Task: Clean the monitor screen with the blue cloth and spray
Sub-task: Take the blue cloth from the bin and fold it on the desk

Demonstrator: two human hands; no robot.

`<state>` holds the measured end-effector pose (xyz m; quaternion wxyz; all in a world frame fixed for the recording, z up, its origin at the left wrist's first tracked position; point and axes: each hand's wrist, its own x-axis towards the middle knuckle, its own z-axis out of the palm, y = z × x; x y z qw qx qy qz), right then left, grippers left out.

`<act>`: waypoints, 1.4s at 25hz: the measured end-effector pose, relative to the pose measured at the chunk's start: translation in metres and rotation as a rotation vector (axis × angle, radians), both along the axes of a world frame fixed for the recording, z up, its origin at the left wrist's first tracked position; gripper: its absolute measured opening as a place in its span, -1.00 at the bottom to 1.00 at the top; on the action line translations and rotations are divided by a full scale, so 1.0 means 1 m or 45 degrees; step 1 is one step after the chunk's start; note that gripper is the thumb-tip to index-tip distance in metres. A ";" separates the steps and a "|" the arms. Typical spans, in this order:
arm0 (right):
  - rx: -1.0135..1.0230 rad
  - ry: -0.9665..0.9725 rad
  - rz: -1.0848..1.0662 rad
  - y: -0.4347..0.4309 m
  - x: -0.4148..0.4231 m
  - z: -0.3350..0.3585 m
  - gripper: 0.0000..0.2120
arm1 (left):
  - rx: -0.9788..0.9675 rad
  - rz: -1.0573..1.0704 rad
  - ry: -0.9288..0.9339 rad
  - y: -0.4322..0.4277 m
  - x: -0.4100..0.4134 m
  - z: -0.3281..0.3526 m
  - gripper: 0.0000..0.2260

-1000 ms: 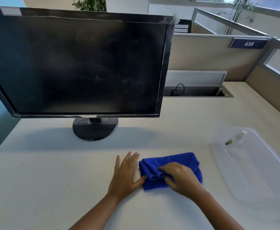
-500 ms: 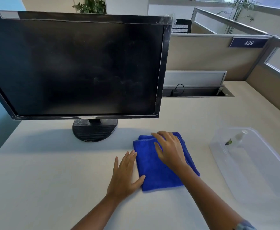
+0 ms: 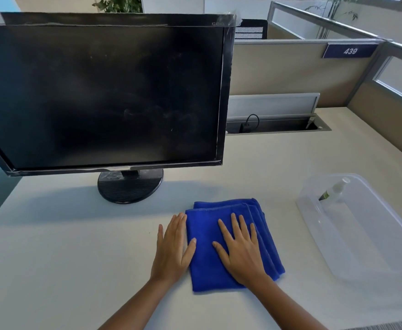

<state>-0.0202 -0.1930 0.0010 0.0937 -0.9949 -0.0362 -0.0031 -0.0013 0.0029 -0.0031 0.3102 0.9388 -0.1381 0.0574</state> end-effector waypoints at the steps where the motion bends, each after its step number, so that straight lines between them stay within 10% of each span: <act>1: 0.007 0.008 -0.008 0.004 -0.009 -0.001 -0.34 | -0.012 0.021 0.010 -0.001 0.001 0.000 -0.45; 9: 0.125 -0.158 -0.026 -0.022 0.011 0.033 -0.52 | -0.206 0.061 -0.052 -0.001 0.010 0.007 -0.62; 17: 0.133 0.209 0.059 -0.064 0.044 0.052 -0.56 | -0.413 -0.164 -0.007 -0.005 0.015 0.030 -0.44; 29: 1.018 0.123 -0.163 -0.100 0.028 0.091 -0.86 | -1.023 -0.064 0.520 -0.013 0.044 0.058 -0.51; 35: 0.575 0.011 -0.356 -0.084 0.045 0.056 -0.66 | -0.414 0.085 0.278 -0.044 0.042 0.043 -0.46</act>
